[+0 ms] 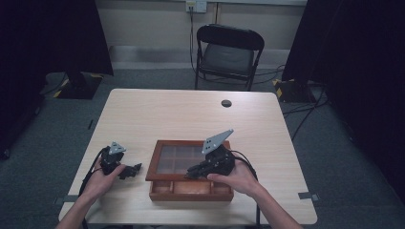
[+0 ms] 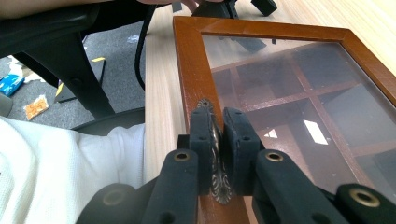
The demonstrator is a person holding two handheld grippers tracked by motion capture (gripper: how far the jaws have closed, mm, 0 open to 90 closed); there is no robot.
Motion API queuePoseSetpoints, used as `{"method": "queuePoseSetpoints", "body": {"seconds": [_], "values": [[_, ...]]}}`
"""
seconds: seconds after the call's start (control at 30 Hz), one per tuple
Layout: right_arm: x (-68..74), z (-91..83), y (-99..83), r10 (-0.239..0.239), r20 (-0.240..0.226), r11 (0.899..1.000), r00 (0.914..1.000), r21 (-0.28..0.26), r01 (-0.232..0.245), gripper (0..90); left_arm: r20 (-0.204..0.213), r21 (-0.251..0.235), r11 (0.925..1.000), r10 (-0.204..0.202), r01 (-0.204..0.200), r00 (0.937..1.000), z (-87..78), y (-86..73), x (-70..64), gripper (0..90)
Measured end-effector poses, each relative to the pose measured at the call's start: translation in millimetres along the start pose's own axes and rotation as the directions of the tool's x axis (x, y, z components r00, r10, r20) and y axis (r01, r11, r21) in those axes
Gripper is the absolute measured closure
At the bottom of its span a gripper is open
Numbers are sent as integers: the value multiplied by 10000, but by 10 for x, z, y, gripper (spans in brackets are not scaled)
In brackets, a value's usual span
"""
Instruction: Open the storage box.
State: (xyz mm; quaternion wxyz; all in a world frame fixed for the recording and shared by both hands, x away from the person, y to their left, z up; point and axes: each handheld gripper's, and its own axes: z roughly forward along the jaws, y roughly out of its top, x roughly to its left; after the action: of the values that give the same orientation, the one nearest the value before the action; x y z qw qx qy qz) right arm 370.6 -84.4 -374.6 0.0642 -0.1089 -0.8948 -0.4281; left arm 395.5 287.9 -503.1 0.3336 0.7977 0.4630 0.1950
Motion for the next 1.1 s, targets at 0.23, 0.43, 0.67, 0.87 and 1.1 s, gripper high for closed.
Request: {"method": "queuePoseSetpoints", "body": {"seconds": [0.23, 0.43, 0.67, 0.87, 1.1], "values": [[-25, -28, 51, -16, 84, 10000, 10000, -16, 16, 827, -2, -1, 10000, -1, 1, 10000, 0, 0, 0, 0], [-48, -24, 58, -8, 130, 10000, 9999, -33, 9, 827, -1, 2, 10000, 1, -1, 10000, 0, 0, 0, 0], [-68, -30, 74, -10, 129, 10000, 9999, -50, 11, 827, 0, 3, 10000, -1, 1, 10000, 0, 0, 0, 0], [-84, -73, 131, -98, 271, 9999, 9996, -131, 102, 827, -2, 0, 10000, -2, 2, 10000, 0, 0, 0, 0], [-113, -118, 182, -202, 378, 9995, 9991, -238, 211, 827, -3, -2, 10000, -1, 1, 10000, 0, 0, 0, 0]]}}
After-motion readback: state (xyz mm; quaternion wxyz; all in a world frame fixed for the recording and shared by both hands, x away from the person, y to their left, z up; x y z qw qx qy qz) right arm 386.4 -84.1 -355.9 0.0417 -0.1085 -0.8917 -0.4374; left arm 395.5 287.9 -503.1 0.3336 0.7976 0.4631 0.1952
